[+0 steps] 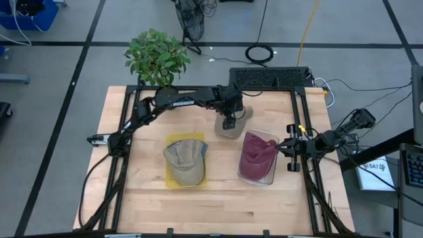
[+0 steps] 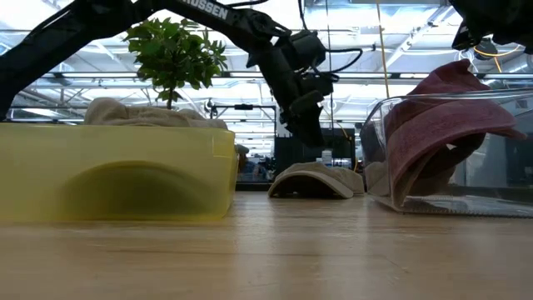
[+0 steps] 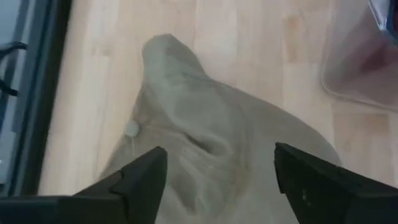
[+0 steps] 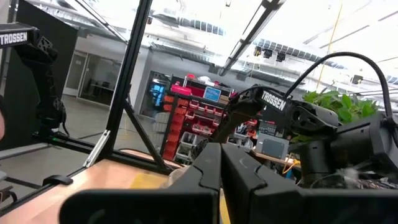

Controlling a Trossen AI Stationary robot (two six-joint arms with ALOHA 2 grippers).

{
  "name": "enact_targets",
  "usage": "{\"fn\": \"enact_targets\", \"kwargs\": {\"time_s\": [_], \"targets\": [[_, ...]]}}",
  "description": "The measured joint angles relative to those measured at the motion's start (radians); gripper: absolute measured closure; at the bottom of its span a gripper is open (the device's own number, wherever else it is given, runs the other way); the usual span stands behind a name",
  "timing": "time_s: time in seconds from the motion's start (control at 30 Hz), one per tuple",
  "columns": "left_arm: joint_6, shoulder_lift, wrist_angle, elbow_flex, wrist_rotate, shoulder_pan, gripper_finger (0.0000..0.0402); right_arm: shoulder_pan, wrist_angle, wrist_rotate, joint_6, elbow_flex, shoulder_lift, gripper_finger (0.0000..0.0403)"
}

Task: Pick and place caps into container
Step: Put the brown cap into the yellow container

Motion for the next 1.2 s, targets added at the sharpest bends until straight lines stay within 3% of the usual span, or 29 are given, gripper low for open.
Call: {"fn": "enact_targets", "kwargs": {"time_s": [0.17,0.43,0.83,0.97,1.13,1.2], "targets": [[0.015,0.014,-0.038,-0.001,0.007,-0.002,0.0087,0.000,-0.003,0.000,0.000,0.000,0.000,0.0403],[0.026,0.058,-0.059,-0.003,-0.010,0.005,0.0085,0.000,0.006,0.001,0.001,0.000,0.000,0.0403],[0.051,0.067,-0.068,-0.002,-0.018,0.001,0.0134,0.000,0.004,0.000,0.001,0.000,0.000,0.0403],[0.062,0.072,-0.067,-0.002,-0.018,0.001,0.0191,0.000,0.005,0.000,0.001,0.000,0.000,0.0403],[0.082,0.076,-0.068,-0.002,-0.016,0.005,0.0349,0.000,0.005,0.000,0.001,0.000,0.000,0.0403],[0.072,0.077,-0.049,-0.002,-0.020,0.005,0.0384,0.000,0.005,0.000,0.001,0.000,0.000,0.0403]]}}
